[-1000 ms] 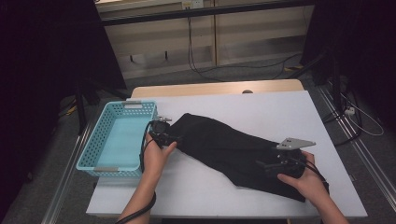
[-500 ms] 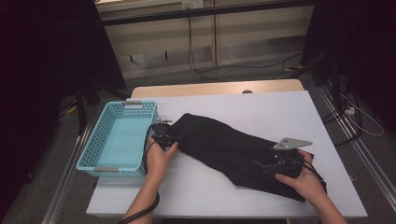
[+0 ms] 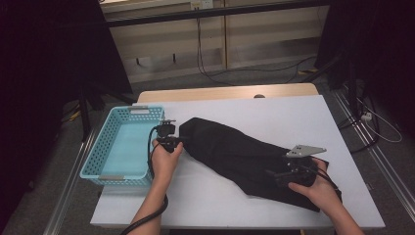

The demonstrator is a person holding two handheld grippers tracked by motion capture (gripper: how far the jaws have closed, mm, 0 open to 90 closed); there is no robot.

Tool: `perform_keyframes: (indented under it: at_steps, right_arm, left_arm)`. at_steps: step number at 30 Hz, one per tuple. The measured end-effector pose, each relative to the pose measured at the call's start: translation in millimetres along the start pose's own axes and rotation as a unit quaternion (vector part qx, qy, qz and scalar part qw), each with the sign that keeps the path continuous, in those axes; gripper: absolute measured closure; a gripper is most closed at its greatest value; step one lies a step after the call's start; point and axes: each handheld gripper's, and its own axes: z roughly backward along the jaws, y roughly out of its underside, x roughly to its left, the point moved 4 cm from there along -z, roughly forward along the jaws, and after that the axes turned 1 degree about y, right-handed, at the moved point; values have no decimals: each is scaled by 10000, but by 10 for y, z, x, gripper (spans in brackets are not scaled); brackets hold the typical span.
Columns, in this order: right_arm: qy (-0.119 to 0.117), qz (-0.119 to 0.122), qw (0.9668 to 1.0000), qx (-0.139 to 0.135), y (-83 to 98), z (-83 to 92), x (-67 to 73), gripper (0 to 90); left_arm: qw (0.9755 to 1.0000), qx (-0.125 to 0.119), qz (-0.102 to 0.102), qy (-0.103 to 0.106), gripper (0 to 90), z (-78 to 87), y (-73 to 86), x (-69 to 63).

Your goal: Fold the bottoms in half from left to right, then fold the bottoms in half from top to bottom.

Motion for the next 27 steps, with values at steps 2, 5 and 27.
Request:
perform_keyframes:
  at_steps: [2,5,27]
  right_arm:
    - [-8,14,10000,-28,-9,5,2,169]
    - [-19,14,10000,-66,-27,8,16,166]
    - [21,-27,10000,-66,-9,30,-16,161]
  left_arm:
    - [10000,-27,60,0,823,32,-23,22]
    - [10000,-40,53,-62,824,76,-59,45]
    - [9975,-355,-381,-484,829,443,-503,78]
